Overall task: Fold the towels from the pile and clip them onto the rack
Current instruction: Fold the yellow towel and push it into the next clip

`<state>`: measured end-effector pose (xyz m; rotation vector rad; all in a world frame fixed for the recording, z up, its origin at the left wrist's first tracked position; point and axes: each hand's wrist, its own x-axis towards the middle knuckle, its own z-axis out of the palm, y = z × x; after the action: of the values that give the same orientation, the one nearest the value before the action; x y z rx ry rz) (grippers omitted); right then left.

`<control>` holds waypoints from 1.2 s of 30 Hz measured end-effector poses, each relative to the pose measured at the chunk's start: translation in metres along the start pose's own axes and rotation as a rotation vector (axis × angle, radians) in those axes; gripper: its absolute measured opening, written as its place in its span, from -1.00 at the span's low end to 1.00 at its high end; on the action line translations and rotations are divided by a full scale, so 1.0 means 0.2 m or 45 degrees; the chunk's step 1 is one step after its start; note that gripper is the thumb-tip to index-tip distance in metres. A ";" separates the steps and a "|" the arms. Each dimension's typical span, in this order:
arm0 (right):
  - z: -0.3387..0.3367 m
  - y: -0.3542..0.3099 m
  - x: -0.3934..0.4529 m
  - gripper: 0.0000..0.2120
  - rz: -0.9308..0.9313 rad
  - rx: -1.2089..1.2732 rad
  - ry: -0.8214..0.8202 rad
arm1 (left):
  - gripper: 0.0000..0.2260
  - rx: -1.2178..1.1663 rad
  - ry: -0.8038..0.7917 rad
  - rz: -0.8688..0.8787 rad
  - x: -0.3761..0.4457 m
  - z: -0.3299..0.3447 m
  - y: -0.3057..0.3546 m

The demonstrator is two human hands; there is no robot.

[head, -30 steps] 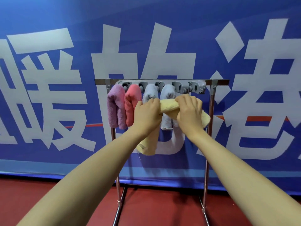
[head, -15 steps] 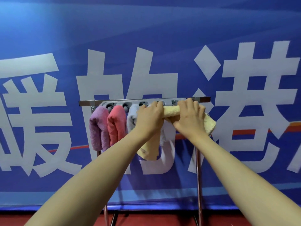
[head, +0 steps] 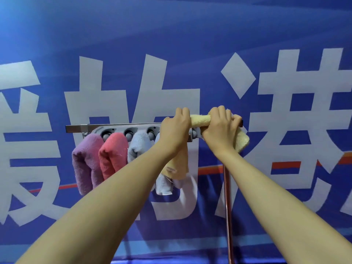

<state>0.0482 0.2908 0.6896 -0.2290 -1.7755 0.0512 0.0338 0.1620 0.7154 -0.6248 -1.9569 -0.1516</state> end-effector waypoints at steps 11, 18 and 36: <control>0.25 0.00 -0.13 -0.81 -0.035 0.007 -0.157 | -0.60 -0.058 -0.061 0.064 -0.04 0.25 -0.06; 0.30 0.01 -0.22 -0.68 -0.171 0.087 -0.181 | -0.70 0.192 -0.195 0.162 -0.11 0.33 -0.07; 0.13 -0.03 -0.36 -0.43 0.260 0.758 -0.858 | -0.38 -0.143 -0.704 0.447 -0.17 0.20 -0.27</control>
<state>0.0373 0.2731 0.6155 0.0553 -2.2962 0.8781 -0.0138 0.1185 0.6755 -1.1681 -2.3300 0.1482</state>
